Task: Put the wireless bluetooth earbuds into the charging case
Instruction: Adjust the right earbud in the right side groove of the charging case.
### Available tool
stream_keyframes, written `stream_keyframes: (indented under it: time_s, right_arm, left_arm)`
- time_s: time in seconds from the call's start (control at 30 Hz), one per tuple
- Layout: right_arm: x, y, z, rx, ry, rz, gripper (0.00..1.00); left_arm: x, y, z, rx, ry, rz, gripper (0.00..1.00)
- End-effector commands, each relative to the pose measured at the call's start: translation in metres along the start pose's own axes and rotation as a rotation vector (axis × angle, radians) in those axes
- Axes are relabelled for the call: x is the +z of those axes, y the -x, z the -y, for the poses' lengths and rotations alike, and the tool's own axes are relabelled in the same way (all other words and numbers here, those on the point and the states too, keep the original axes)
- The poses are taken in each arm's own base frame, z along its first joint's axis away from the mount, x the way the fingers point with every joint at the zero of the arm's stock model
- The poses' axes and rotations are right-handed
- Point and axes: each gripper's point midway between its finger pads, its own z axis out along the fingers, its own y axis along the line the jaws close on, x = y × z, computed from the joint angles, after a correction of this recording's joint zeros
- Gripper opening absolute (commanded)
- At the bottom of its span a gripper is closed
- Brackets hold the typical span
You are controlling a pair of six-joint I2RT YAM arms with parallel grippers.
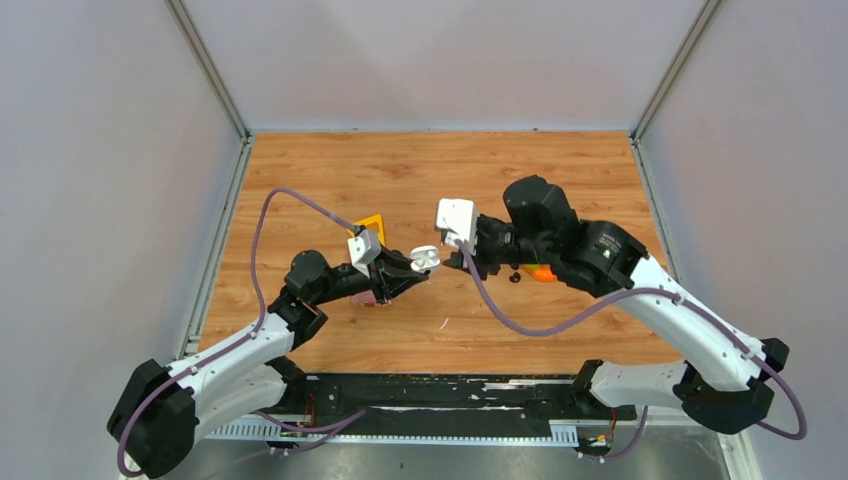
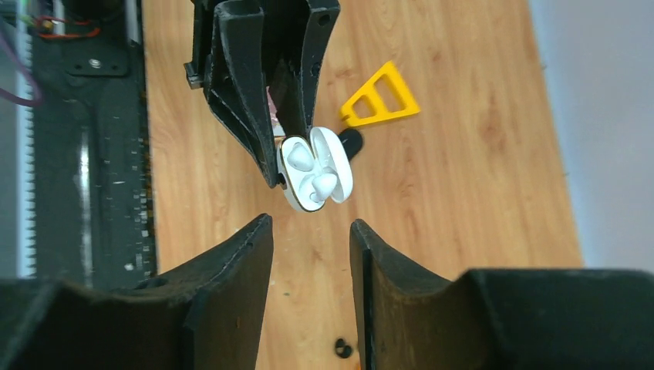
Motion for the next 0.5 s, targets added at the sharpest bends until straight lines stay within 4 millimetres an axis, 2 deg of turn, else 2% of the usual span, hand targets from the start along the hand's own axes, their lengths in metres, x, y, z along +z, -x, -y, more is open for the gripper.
stream_keyframes:
  time_s: [0.0,0.13,0.3,0.47]
  right_arm:
    - [-0.003,-0.011,-0.026,0.289,0.23,-0.073,0.39]
    - [0.004,-0.014,-0.017,0.345,0.27,-0.072,0.37]
    - [0.008,-0.013,-0.026,0.316,0.352,-0.053,0.33]
    - [0.017,-0.02,-0.022,0.261,0.354,-0.062,0.36]
  left_arm:
    - [0.0,0.011,0.005,0.076,-0.037,0.023,0.0]
    - [0.0,0.009,0.007,0.081,-0.046,0.014,0.0]
    - [0.0,0.005,0.01,0.086,-0.056,-0.001,0.0]
    - [0.0,0.002,0.011,0.105,-0.062,-0.02,0.0]
